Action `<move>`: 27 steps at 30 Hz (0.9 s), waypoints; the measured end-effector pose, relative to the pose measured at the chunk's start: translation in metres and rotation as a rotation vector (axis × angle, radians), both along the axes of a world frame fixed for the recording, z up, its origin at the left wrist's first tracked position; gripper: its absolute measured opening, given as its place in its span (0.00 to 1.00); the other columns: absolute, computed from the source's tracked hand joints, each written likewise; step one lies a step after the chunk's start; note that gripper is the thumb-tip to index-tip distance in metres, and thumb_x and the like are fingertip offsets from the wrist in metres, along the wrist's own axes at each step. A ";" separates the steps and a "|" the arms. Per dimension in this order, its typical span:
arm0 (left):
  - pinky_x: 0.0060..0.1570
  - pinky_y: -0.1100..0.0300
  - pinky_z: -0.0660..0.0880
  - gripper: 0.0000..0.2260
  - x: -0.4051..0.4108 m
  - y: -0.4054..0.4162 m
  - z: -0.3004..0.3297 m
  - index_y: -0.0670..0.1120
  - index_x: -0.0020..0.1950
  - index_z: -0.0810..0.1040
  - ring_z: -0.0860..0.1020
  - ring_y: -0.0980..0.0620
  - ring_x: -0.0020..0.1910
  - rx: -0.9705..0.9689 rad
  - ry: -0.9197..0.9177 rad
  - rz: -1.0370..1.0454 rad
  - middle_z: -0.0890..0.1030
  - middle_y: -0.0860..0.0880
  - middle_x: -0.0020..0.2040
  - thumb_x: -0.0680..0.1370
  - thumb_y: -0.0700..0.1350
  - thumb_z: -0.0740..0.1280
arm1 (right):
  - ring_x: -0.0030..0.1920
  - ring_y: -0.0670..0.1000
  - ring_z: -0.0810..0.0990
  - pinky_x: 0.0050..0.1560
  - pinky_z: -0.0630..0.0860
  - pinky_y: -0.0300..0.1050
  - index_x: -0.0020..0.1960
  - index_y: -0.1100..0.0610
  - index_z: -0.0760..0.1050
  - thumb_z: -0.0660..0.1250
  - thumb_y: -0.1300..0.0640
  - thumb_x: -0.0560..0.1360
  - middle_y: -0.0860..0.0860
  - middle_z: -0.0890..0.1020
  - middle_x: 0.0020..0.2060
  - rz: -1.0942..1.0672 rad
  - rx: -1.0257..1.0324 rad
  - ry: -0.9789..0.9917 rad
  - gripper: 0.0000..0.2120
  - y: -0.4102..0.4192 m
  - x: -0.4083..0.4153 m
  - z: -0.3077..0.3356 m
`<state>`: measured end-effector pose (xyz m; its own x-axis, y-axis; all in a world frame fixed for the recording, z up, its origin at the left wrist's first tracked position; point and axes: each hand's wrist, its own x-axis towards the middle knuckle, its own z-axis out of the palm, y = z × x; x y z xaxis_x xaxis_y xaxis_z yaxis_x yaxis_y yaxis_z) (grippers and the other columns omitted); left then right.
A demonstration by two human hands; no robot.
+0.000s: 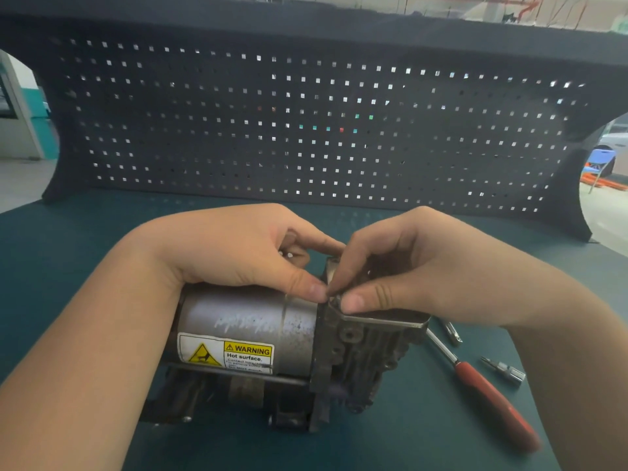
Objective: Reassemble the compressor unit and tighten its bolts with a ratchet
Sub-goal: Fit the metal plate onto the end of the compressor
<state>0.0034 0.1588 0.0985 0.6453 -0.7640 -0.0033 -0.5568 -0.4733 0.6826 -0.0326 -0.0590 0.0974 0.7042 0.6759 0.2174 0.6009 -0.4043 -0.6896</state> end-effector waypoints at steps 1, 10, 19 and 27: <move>0.32 0.59 0.59 0.17 0.001 -0.001 0.000 0.67 0.58 0.79 0.61 0.53 0.31 0.002 -0.011 0.000 0.64 0.52 0.30 0.70 0.56 0.73 | 0.40 0.50 0.83 0.49 0.80 0.52 0.44 0.47 0.83 0.74 0.53 0.67 0.47 0.85 0.38 -0.009 0.003 -0.009 0.06 0.001 0.000 0.000; 0.31 0.59 0.58 0.22 0.007 0.000 -0.003 0.66 0.61 0.77 0.61 0.55 0.29 -0.010 -0.014 0.048 0.63 0.55 0.28 0.68 0.58 0.73 | 0.41 0.50 0.83 0.49 0.80 0.54 0.43 0.45 0.82 0.75 0.53 0.67 0.46 0.85 0.38 -0.040 -0.010 0.018 0.06 0.001 -0.003 0.001; 0.47 0.45 0.76 0.22 0.005 0.001 -0.002 0.65 0.57 0.79 0.77 0.37 0.40 -0.006 0.002 0.026 0.79 0.38 0.40 0.64 0.61 0.77 | 0.36 0.52 0.79 0.38 0.76 0.48 0.46 0.50 0.80 0.77 0.52 0.66 0.50 0.82 0.36 -0.001 0.007 0.071 0.10 0.002 -0.003 0.000; 0.30 0.62 0.60 0.23 0.005 0.004 -0.001 0.67 0.60 0.78 0.62 0.56 0.29 0.006 0.013 0.013 0.64 0.56 0.28 0.65 0.61 0.75 | 0.41 0.63 0.80 0.44 0.76 0.67 0.41 0.52 0.81 0.76 0.48 0.65 0.60 0.82 0.39 0.010 0.049 0.066 0.10 0.000 0.002 -0.004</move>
